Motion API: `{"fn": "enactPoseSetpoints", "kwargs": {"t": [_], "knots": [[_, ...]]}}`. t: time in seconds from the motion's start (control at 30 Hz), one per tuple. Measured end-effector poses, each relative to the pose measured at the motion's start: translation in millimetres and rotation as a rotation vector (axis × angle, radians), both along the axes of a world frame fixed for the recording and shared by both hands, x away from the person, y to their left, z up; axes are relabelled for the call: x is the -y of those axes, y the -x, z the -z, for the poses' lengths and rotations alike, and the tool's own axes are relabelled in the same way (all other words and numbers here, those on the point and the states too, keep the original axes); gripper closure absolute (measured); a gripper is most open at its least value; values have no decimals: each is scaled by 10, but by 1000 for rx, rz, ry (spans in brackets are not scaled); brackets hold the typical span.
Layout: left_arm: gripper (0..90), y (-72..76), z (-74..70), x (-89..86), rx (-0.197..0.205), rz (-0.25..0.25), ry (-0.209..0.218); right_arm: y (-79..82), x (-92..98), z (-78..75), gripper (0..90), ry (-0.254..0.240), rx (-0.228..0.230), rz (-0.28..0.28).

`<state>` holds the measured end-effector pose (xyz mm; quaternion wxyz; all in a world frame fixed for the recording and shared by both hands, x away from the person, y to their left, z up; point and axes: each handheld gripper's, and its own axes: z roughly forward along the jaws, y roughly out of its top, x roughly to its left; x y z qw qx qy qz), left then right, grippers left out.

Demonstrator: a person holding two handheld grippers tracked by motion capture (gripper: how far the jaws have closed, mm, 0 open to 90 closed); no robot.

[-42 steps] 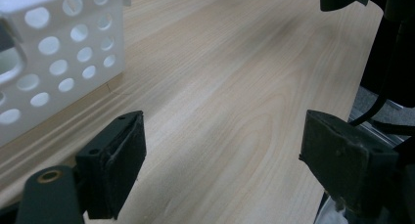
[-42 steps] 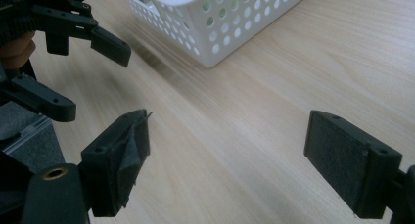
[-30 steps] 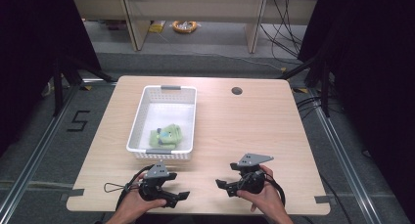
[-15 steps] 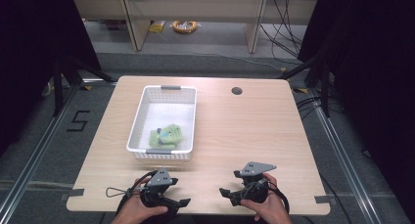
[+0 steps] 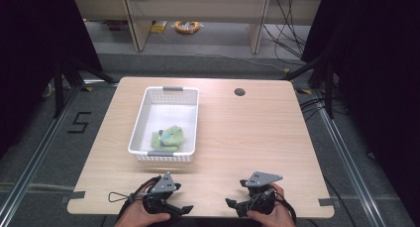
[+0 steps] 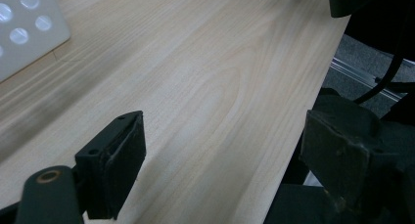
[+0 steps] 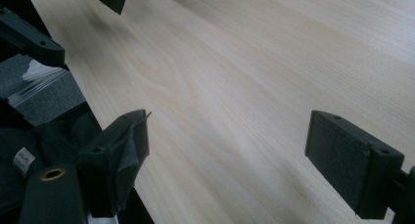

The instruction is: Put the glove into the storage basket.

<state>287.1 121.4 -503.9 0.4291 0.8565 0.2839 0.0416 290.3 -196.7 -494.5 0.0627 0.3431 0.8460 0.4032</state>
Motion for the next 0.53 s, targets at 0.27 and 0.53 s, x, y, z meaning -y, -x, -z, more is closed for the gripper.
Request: {"fn": "enactPoseSetpoints", "kwargs": {"t": [0.27,0.53], "knots": [[165,-8,5,4,9,5,-13,5,15,18,171,2,11,2],[166,-36,12,-8,18,1,-23,23,6,16,171,-8,-20,18]]}}
